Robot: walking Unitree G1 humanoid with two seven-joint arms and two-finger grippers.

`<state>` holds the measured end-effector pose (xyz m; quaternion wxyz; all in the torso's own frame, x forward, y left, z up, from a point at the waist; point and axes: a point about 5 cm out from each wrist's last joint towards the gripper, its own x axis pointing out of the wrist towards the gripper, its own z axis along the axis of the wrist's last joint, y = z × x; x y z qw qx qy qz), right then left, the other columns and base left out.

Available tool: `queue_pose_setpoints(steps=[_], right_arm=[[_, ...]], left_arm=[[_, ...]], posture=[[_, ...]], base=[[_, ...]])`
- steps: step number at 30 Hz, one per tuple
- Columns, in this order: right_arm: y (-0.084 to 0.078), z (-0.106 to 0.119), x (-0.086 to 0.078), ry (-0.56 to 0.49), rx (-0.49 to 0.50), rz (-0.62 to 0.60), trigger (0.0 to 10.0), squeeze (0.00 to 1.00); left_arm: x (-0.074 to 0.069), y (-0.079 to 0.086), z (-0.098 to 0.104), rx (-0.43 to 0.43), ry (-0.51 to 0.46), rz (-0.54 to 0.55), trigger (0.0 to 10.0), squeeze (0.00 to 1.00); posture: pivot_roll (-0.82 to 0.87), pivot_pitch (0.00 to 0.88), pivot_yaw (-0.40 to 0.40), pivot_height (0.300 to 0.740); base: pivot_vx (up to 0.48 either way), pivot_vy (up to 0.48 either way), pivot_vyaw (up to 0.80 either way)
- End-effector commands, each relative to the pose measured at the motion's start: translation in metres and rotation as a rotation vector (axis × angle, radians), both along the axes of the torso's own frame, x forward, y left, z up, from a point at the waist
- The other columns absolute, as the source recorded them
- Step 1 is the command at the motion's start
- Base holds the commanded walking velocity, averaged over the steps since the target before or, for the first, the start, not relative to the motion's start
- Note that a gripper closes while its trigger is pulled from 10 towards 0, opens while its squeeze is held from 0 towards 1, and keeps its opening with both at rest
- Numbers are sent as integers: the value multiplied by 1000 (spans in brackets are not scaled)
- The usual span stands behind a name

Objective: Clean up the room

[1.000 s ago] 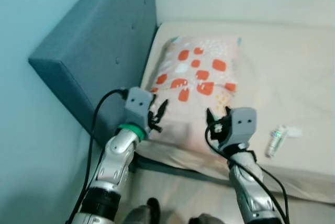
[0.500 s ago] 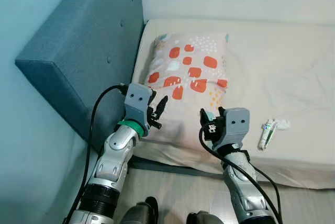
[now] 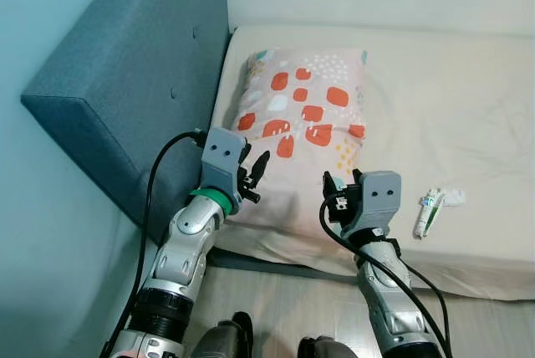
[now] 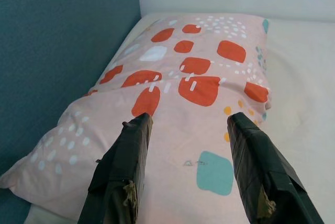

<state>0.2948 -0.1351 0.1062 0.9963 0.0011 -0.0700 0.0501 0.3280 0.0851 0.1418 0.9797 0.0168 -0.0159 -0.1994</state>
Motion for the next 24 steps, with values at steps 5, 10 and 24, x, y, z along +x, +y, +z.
queue_pose_setpoints(steps=[5, 10, 24], right_arm=[[-1, -5, -1, 15, 2, -5, 10000, 0], [-1, -5, -1, 15, 4, -4, 10000, 0], [0, -6, 0, 17, 3, -2, 10000, 0]], left_arm=[[0, 8, -15, 3, 76, 46, 10000, 0], [1, 11, -16, 11, 77, 60, 10000, 0], [1, 12, -18, 14, 87, 72, 10000, 0]], posture=[[-69, 127, 94, 650], [-68, 128, 94, 625], [-65, 129, 95, 575]], base=[[0, 0, 0], [0, 0, 0], [0, 0, 0]])
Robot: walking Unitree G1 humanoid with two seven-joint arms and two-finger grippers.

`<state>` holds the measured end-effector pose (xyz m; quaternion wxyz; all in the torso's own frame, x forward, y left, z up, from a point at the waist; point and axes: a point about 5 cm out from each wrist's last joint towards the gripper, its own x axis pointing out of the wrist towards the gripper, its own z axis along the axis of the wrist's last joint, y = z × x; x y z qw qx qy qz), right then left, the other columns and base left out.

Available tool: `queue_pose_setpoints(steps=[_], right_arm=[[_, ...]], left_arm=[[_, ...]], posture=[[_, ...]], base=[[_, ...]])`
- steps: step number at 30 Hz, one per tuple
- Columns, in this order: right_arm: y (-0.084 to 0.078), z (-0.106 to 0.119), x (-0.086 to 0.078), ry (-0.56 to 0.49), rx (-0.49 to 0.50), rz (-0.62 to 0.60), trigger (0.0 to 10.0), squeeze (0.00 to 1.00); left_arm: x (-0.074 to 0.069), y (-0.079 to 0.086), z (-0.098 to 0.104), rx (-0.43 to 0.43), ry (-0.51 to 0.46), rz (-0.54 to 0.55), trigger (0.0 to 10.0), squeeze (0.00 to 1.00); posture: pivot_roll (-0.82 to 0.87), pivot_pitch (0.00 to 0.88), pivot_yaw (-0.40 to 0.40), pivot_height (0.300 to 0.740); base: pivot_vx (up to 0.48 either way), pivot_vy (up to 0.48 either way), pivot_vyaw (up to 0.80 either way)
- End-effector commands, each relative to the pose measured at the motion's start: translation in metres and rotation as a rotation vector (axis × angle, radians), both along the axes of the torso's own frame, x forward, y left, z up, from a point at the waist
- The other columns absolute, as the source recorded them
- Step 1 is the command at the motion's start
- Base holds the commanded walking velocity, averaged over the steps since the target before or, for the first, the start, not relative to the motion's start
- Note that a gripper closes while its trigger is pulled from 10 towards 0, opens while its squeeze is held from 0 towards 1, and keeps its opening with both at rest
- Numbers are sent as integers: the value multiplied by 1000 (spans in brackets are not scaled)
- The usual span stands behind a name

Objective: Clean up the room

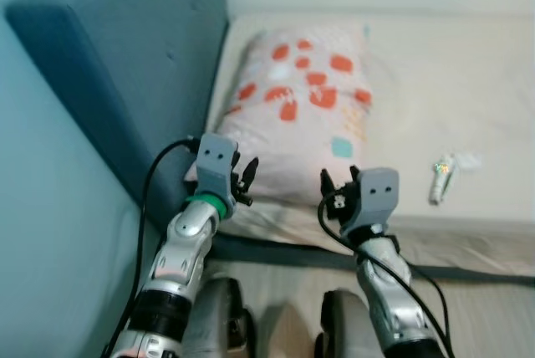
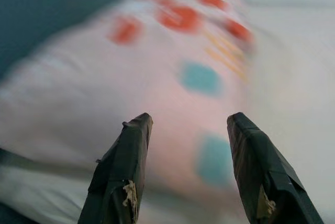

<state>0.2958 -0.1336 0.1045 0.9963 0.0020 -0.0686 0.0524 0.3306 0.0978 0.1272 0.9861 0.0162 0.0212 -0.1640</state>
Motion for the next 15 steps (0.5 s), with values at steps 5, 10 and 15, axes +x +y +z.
queue_pose_setpoints(steps=[5, 10, 15], right_arm=[[-3, -1, 0, 4, 14, -17, 10000, 0], [-4, 0, 1, -1, 15, -16, 10000, 0], [-3, -1, 0, 0, 15, -13, 10000, 0]], left_arm=[[1, 2, -4, 13, 21, 16, 10000, 0], [1, 3, -5, 19, 24, 24, 10000, 0], [1, 3, -5, 19, 26, 29, 10000, 0]], posture=[[-65, 130, 97, 570], [-65, 130, 98, 570], [-65, 130, 98, 570]], base=[[0, 0, 0], [0, 0, 0], [0, 0, 0]])
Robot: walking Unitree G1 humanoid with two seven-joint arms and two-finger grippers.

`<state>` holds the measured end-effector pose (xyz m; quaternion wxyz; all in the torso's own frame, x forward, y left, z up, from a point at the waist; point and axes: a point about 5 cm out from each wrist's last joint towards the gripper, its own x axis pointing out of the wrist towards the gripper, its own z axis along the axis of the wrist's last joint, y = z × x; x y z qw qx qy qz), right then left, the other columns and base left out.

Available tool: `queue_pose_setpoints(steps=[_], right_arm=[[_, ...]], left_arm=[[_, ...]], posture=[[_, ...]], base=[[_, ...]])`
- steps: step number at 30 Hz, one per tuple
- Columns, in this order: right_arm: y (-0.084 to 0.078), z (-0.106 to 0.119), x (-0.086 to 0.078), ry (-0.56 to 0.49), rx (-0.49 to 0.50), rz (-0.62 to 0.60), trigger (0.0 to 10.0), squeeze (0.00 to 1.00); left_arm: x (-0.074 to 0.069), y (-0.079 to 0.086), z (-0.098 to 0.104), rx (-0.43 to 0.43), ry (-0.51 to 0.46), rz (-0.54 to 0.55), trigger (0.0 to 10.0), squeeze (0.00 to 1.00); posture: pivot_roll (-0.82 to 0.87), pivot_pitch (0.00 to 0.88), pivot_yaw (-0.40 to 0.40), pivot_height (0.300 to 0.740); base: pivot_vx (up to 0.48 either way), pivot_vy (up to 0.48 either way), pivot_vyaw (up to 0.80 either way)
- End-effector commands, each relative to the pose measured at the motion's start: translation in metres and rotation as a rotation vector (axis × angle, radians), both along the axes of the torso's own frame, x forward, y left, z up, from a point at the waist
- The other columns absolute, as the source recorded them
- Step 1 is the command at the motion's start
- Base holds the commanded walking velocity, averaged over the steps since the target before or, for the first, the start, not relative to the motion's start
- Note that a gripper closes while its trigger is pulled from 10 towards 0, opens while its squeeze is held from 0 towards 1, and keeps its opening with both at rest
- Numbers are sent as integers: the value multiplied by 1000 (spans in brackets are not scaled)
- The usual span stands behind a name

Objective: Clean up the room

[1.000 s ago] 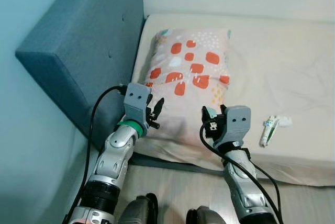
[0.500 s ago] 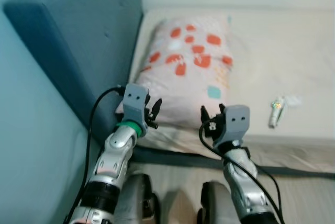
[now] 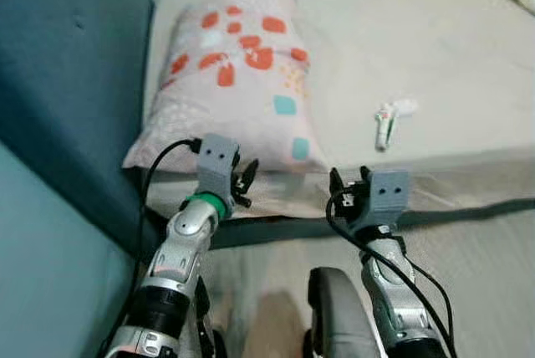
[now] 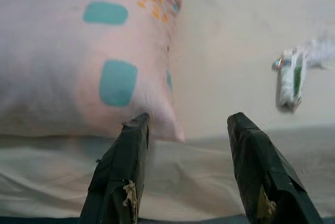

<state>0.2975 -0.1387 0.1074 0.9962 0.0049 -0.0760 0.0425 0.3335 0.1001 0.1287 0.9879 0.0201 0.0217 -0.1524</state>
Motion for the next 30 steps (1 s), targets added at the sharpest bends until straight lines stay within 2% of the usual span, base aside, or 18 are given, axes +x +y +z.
queue_pose_setpoints(steps=[1, 6, 9, 11, 12, 13, 14, 15, 16, 17, 19, 20, 21, 23, 24, 25, 28, 30], right_arm=[[2, -4, -2, 15, 7, 8, 10000, 0], [4, -3, -2, 10, 7, 18, 10000, 0], [5, 0, -1, -7, 3, 39, 10000, 0], [5, 7, -1, -34, -22, 62, 10000, 0], [5, 7, -1, -34, -22, 62, 10000, 0], [4, 10, 0, -45, -27, 67, 10000, 0], [1, 14, 1, -56, -27, 65, 10000, 0], [-1, 16, 1, -62, -25, 61, 10000, 0], [-3, 19, 2, -68, -23, 59, 10000, 0], [-3, 19, 2, -68, -23, 59, 10000, 0], [-6, 20, 3, -71, -21, 57, 10000, 0], [-6, 20, 3, -71, -21, 57, 10000, 0], [-7, 20, 4, -68, -21, 58, 10000, 0], [-7, 19, 4, -66, -22, 59, 10000, 0], [-7, 19, 4, -64, -21, 62, 10000, 0], [-7, 19, 4, -64, -21, 62, 10000, 0], [-3, 16, 2, -49, -15, 76, 10000, 0], [-1, 15, 1, -43, -15, 84, 10000, 0]], left_arm=[[-1, 1, -7, 11, 28, 6, 10000, 0], [0, 4, -8, 26, 34, 32, 10000, 0], [5, 12, -7, 42, 31, 121, 10000, 0], [13, 30, -1, 11, 35, 243, 10000, 35], [13, 30, -1, 11, 35, 243, 10000, 35], [17, 39, 2, -13, 34, 289, 10000, 35], [21, 56, 9, -66, 38, 345, 10000, 1000], [24, 67, 14, -102, 39, 375, 10000, 1000], [27, 82, 17, -177, 63, 404, 10000, 1000], [27, 82, 17, -177, 63, 404, 10000, 1000], [30, 102, 17, -348, 126, 429, 10000, 1000], [30, 102, 17, -348, 126, 429, 10000, 1000], [30, 112, 15, -482, 163, 436, 10000, 1000], [30, 114, 15, -519, 166, 442, 10000, 1000], [29, 115, 14, -580, 178, 439, 10000, 1000], [29, 115, 14, -580, 178, 439, 10000, 1000], [29, 112, 10, -730, 197, 429, 10000, 1000], [33, 109, 11, -759, 194, 430, 10000, 1000]], posture=[[-65, 129, 97, 570], [-67, 126, 97, 570], [-67, 124, 95, 570], [-68, 123, 96, 570], [-68, 123, 96, 570], [-69, 124, 95, 570], [-65, 123, 90, 570], [-65, 123, 90, 570], [-58, 128, 85, 570], [-58, 128, 85, 570], [-49, 134, 80, 570], [-49, 134, 80, 570], [-47, 140, 77, 570], [-47, 140, 77, 570], [-45, 145, 71, 570], [-45, 145, 71, 570], [-45, 161, 57, 570], [-45, 162, 56, 570]], base=[[0, 0, 0], [0, 0, 0], [0, 0, 0], [0, 0, 0], [0, 0, 0], [0, 0, 0], [0, 0, 0], [0, 0, 0], [0, 0, 0], [0, 0, 0], [0, 0, 0], [0, 0, 0], [0, 0, 0], [0, 0, 0], [0, 0, 0], [0, 0, 0], [0, 0, 0], [0, 0, 0]])
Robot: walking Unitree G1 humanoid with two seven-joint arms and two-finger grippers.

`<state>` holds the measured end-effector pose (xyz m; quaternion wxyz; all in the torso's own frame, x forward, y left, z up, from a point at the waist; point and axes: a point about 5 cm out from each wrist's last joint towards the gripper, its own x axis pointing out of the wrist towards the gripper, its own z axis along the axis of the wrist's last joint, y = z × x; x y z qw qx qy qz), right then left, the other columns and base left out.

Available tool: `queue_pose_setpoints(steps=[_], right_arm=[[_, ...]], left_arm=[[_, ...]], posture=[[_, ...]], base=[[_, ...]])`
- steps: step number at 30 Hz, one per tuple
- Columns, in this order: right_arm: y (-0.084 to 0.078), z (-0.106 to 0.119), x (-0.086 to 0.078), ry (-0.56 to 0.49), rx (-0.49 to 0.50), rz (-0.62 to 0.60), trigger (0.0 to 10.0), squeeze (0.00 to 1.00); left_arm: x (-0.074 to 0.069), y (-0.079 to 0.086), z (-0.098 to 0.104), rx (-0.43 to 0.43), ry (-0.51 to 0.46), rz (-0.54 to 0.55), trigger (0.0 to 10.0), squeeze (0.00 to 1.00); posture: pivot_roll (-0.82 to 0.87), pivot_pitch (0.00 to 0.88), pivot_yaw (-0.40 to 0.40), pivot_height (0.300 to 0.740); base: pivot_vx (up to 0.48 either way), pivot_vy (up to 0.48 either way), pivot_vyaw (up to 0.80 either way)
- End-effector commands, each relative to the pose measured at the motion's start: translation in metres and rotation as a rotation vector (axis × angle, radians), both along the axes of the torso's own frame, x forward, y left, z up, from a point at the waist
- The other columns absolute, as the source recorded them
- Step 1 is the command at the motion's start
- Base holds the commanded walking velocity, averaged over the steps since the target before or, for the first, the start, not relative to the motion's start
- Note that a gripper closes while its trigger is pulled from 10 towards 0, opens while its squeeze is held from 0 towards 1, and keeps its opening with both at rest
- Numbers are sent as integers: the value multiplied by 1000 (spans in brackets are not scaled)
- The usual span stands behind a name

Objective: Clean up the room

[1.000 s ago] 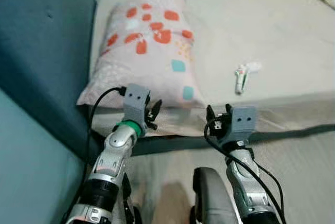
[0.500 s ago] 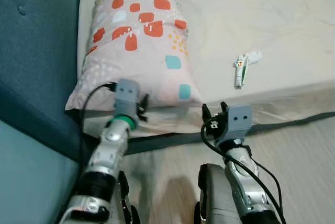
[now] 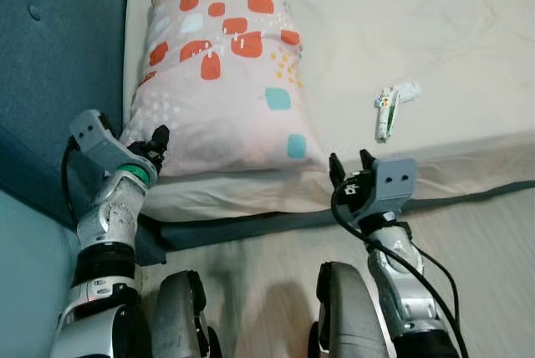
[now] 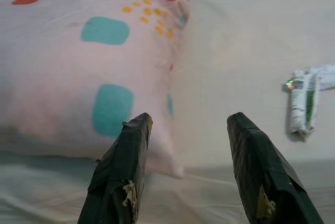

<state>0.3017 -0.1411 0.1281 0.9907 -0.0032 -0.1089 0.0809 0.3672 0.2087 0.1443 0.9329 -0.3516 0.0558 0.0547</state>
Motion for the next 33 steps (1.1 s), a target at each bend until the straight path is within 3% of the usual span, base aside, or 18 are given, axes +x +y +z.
queue_pose_setpoints(steps=[1, 9, 10, 12, 13, 17, 18, 20, 22, 23, 29, 33], right_arm=[[2, -5, -3, 26, 2, 13, 10000, 0], [6, -4, -3, 29, 5, 28, 10000, 0], [7, -4, -3, 31, 5, 32, 10000, 0], [9, -5, -3, 33, 6, 35, 10000, 0], [10, -5, -3, 33, 8, 36, 10000, 0], [10, -4, -4, 35, 13, 35, 10000, 0], [10, -5, -5, 36, 14, 34, 10000, 0], [10, -6, -7, 41, 14, 32, 10000, 0], [10, -7, -7, 42, 14, 31, 10000, 0], [10, -7, -7, 43, 14, 31, 10000, 0], [10, -6, -5, 43, 15, 32, 10000, 0], [11, -5, -4, 41, 16, 33, 10000, 0]], left_arm=[[3, -1, -3, -33, 0, -1, 10000, 1000], [30, -11, 34, 50, -113, -20, 10000, 1000], [34, -15, 37, 86, -106, -27, 10000, 898], [36, -21, 39, 126, -97, -35, 10000, 898], [37, -24, 37, 167, -86, -44, 10000, 0], [36, -40, 25, 261, -39, -114, 10000, 0], [35, -46, 19, 307, -15, -146, 9608, 0], [32, -55, 8, 341, 9, -193, 1843, 0], [31, -56, 6, 345, 15, -201, 1843, 0], [30, -58, 3, 347, 13, -209, 0, 0], [31, -60, 6, 351, -21, -208, 0, 0], [34, -59, 19, 370, -85, -204, 0, 0]], posture=[[-52, 167, 54, 570], [-54, 188, 50, 570], [-58, 192, 53, 570], [-58, 192, 53, 570], [-62, 195, 57, 570], [-66, 204, 63, 570], [-65, 205, 63, 570], [-62, 205, 64, 570], [-62, 205, 64, 570], [-59, 205, 63, 570], [-56, 201, 63, 570], [-51, 200, 64, 570]], base=[[0, 0, 0], [0, 0, 0], [0, 0, 0], [0, 0, 0], [0, 0, 0], [0, 0, 0], [0, 0, 0], [0, 0, 0], [0, 0, 0], [0, 0, 0], [0, 0, 0], [0, 0, 0]])
